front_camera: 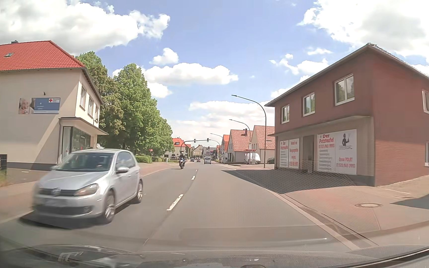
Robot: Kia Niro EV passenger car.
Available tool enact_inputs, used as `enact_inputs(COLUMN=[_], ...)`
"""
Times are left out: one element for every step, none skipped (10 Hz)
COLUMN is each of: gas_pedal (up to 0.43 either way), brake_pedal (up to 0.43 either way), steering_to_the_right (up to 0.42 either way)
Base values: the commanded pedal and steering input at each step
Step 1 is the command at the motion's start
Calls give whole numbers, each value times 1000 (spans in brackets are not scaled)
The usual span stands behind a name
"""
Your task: Follow the waypoints while adhering to traffic rules and regulations
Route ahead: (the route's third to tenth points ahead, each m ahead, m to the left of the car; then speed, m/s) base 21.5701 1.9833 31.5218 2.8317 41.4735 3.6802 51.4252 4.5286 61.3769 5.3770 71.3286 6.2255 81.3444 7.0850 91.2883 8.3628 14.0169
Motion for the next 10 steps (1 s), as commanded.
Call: enact_inputs(gas_pedal=[150,150,150,150,150,150,150,150,150,150], brake_pedal=[0,0,0,0,0,0,0,0,0,0], steering_to_the_right=[-20,-20,-20,-20,-20,-20,-20,-20,-20,-20])
